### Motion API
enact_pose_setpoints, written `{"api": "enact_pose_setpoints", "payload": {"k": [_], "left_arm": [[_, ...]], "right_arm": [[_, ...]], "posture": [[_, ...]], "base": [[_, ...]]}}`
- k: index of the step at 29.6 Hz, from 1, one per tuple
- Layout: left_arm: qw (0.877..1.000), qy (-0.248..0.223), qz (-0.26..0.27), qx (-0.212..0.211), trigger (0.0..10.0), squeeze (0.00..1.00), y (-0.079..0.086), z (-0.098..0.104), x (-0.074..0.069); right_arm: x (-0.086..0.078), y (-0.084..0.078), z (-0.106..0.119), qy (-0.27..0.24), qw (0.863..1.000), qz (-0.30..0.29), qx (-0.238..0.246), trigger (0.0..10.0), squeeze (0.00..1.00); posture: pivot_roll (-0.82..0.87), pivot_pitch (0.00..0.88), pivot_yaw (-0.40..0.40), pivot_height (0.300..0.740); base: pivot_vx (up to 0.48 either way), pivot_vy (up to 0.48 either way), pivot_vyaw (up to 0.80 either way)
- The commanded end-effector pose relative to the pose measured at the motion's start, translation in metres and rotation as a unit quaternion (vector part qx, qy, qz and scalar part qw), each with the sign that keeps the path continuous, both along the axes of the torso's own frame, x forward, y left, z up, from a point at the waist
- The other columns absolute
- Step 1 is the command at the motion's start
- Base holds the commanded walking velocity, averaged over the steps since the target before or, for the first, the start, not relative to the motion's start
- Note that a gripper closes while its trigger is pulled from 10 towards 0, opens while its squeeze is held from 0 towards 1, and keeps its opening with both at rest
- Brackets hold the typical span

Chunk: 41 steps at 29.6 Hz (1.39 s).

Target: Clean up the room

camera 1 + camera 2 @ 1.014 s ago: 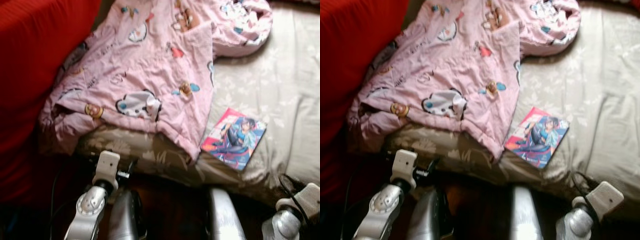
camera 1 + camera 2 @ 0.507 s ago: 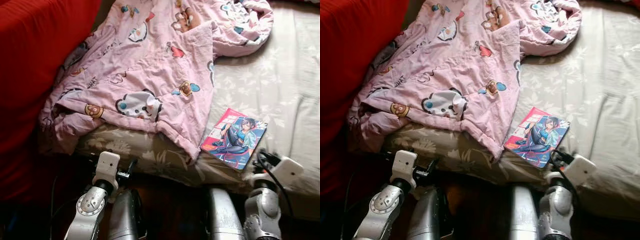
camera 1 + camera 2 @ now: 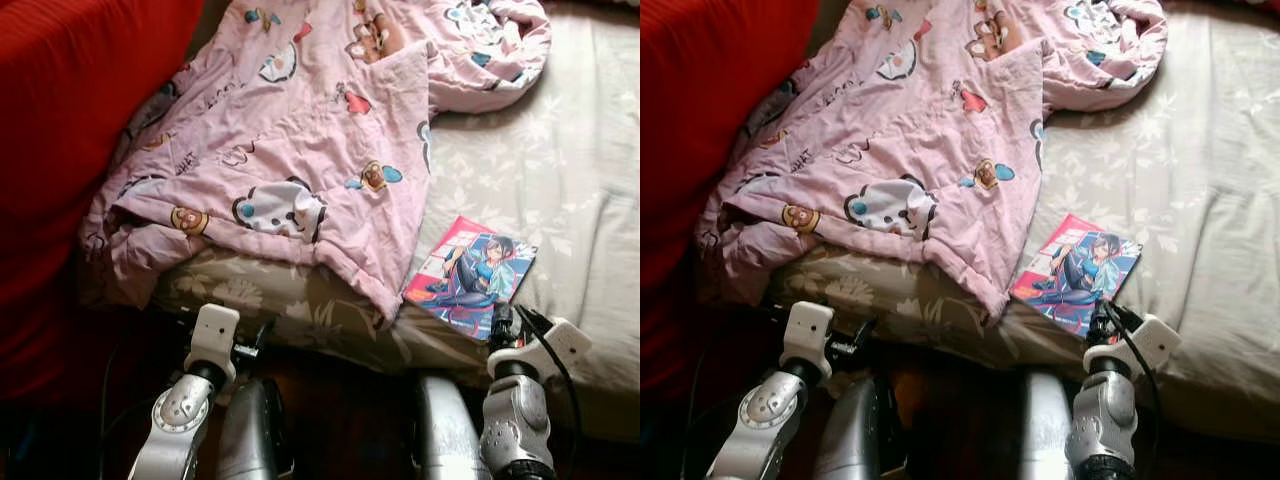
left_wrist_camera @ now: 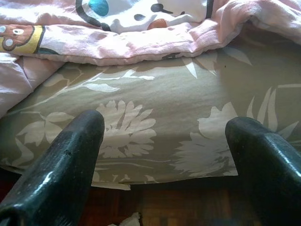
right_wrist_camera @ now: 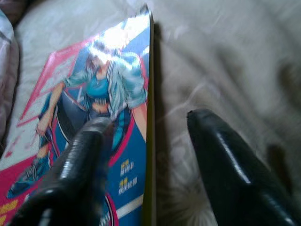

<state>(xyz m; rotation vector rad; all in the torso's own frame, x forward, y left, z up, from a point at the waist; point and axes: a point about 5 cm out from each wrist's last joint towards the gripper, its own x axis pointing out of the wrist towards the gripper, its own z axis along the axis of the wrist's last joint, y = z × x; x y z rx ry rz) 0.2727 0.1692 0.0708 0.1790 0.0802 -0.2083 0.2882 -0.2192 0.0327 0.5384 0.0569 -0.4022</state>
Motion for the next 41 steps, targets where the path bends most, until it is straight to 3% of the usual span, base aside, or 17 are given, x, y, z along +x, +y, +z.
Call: {"api": "enact_pose_setpoints", "payload": {"k": [1, 2, 9, 17, 41], "left_arm": [[1.000, 0.019, 0.011, 0.006, 10.0, 0.00, 0.008, -0.008, -0.006], [1.000, 0.019, 0.011, 0.007, 10.0, 0.00, 0.008, -0.008, -0.006], [1.000, 0.019, 0.010, 0.008, 10.0, 0.00, 0.009, -0.008, -0.006], [1.000, 0.018, 0.010, 0.007, 10.0, 0.00, 0.009, -0.007, -0.006], [1.000, 0.019, 0.006, 0.009, 10.0, 0.00, 0.009, -0.007, -0.005]], "right_arm": [[-0.005, 0.003, -0.011, 0.020, 1.000, 0.004, 0.019, 10.0, 0.57], [-0.005, 0.003, -0.012, 0.020, 0.999, 0.006, 0.026, 10.0, 0.00], [-0.003, 0.005, -0.012, 0.011, 0.999, 0.018, 0.032, 10.0, 0.00], [0.000, 0.003, -0.001, -0.035, 0.999, 0.014, 0.024, 10.0, 0.00], [0.001, 0.009, -0.011, -0.020, 0.998, 0.036, 0.051, 10.0, 0.00]], "posture": [[-0.01, 0.269, 0.120, 0.582], [-0.01, 0.268, 0.121, 0.582], [-0.01, 0.268, 0.124, 0.582], [-0.01, 0.265, 0.124, 0.582], [0.00, 0.263, 0.131, 0.582]], "base": [[0.000, 0.000, 0.00], [0.000, 0.000, 0.00], [0.000, 0.000, 0.00], [0.000, 0.000, 0.00], [0.000, 0.000, 0.00]]}}
